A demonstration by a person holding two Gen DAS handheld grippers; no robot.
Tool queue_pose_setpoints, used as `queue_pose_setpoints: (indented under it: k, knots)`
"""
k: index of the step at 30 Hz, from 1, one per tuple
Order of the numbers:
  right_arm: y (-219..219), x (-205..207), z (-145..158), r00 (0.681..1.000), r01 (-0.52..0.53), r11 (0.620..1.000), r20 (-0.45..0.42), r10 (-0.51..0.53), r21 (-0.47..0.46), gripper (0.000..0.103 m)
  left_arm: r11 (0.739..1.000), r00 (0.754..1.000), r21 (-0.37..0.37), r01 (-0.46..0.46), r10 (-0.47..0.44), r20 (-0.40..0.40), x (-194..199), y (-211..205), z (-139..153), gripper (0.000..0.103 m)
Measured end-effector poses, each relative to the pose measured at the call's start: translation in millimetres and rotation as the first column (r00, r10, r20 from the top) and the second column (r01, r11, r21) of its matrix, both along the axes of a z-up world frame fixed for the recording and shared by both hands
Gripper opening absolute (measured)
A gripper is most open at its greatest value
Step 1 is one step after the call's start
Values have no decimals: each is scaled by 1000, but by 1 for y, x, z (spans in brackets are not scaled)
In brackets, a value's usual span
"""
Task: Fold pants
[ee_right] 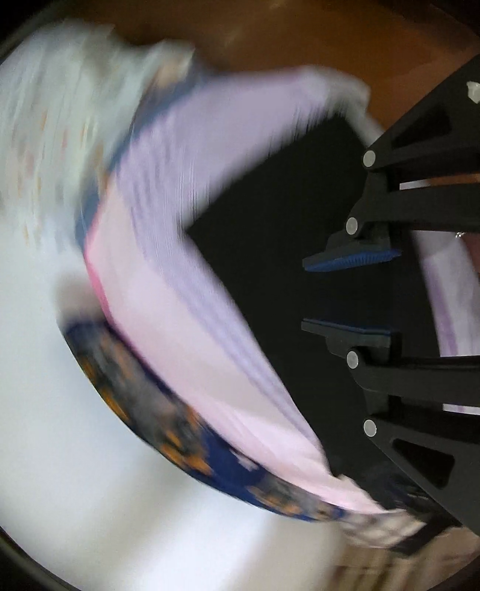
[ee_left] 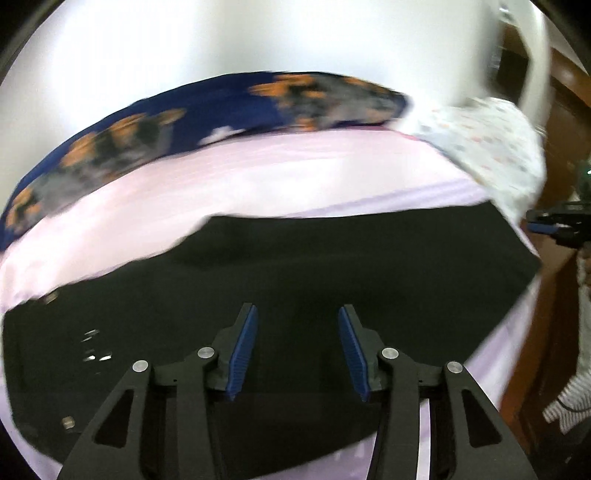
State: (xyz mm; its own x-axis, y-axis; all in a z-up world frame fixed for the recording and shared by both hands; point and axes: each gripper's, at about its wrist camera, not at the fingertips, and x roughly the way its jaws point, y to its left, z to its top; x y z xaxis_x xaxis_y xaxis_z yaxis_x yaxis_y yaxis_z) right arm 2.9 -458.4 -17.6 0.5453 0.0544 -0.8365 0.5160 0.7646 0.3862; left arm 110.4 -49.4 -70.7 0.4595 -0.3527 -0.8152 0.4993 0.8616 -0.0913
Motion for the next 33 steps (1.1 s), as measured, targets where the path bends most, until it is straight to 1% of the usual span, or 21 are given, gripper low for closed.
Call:
queue_pose_setpoints:
  k: [1,2,4,6,9,10,11,14,18,19,20,22,24,27,28,29,32,33]
  knots:
    - [15,18,0,998,-61,998,4,61,16,25,1000,1000,8,-26,26,-1,3,9,0,47]
    - [36,41,1,990,-143,989,11,143,32,25,998,998,15,-69,69,-7,9,24,-2,47]
    - [71,79,0,965,-262,964,17,261,53,25,993,993,15,-118,118,-16,14,41,-6,47]
    - [101,109,-2,937,-349,935,25,348,67,25,986,986,13,-164,164,-20,19,61,-12,47]
    - [155,159,-8,869,-494,863,24,494,106,26,976,976,10,-216,217,-26,21,85,-21,47]
    - [173,173,-10,844,-535,837,21,536,113,29,973,973,7,-230,230,-35,24,91,-24,47]
    - [192,189,-14,817,-574,810,15,577,117,31,969,968,6,-247,247,-44,26,96,-28,47]
    - [241,222,-27,738,-669,733,-8,675,126,33,963,961,-24,-270,268,-66,28,111,-36,47]
    - [296,251,-52,641,-754,643,-67,765,135,33,964,964,-44,-262,259,-59,25,119,-36,47]
    - [302,256,-58,628,-763,632,-75,775,135,33,965,965,-49,-258,255,-56,24,121,-37,47]
    - [312,262,-66,605,-779,612,-92,791,135,33,966,967,-53,-252,249,-52,23,121,-37,47]
    - [321,273,-76,588,-790,599,-116,801,131,33,968,969,-57,-244,241,-44,22,123,-36,47]
    - [326,280,-87,571,-797,586,-129,810,147,36,968,970,-63,-242,239,-41,21,123,-36,47]
    - [331,288,-101,550,-794,568,-142,823,217,36,964,967,-83,-253,249,-56,22,126,-37,47]
    - [331,289,-102,546,-796,563,-138,826,221,16,961,965,-94,-258,253,-65,23,128,-38,47]
    - [331,289,-100,539,-806,552,-118,834,214,11,958,963,-107,-267,259,-77,24,130,-37,47]
    - [330,295,-92,565,-800,570,-87,821,186,9,952,959,-125,-279,269,-90,24,135,-39,47]
    - [331,297,-93,567,-800,574,-91,819,177,9,952,959,-131,-278,267,-90,24,136,-40,47]
